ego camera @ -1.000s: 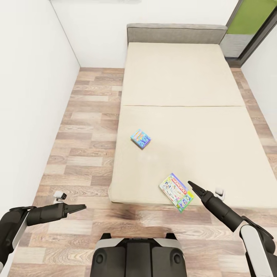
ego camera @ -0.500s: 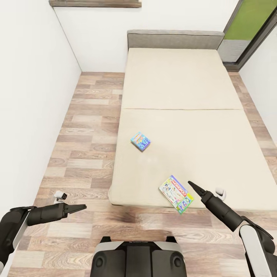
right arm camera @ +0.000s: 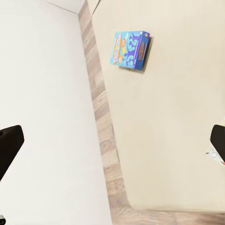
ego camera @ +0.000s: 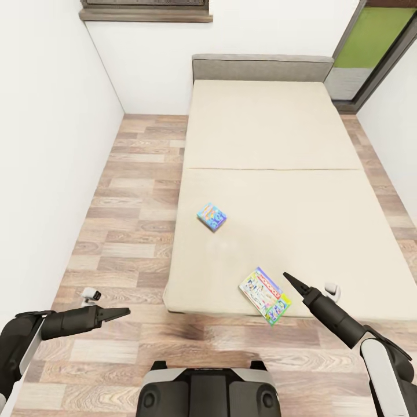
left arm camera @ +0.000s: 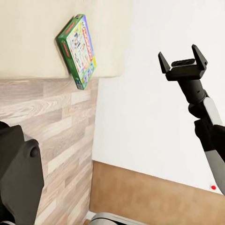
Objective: Put all the toys in the child's room - the three board games (two on the bed and one on the table), the two jigsaw puzzles on the table, and the tennis ball on the table - inside the toy box on the table in the child's room.
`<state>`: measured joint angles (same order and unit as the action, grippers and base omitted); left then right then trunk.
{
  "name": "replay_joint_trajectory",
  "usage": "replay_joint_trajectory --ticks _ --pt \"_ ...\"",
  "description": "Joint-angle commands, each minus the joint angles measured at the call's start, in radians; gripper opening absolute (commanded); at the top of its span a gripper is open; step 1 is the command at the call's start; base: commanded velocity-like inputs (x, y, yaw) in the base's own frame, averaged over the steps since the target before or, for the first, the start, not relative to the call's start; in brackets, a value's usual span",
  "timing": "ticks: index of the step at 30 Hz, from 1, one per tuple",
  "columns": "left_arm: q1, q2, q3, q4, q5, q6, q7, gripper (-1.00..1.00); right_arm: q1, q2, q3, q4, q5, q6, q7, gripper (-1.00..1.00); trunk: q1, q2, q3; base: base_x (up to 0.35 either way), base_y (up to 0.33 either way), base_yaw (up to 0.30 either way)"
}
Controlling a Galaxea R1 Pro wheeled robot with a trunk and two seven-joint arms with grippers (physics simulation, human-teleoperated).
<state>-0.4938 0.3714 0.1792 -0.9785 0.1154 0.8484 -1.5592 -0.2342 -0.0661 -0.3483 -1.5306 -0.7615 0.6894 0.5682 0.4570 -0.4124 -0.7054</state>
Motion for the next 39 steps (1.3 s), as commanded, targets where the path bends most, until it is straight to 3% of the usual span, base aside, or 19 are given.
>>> replay_joint_trajectory --ticks 1,39 --pt "-0.001 0.0 0.0 0.0 0.0 0.011 -0.003 1.0 -0.001 0.0 -0.002 0.0 -0.004 0.007 0.001 1.0 0.001 -0.001 0.001 0.0 0.0 0.0" --pt "-0.001 0.001 0.0 0.0 0.0 0.011 0.004 1.0 -0.001 0.002 -0.002 0.001 -0.002 0.002 -0.005 1.0 0.001 -0.001 0.064 0.0 0.0 0.0"
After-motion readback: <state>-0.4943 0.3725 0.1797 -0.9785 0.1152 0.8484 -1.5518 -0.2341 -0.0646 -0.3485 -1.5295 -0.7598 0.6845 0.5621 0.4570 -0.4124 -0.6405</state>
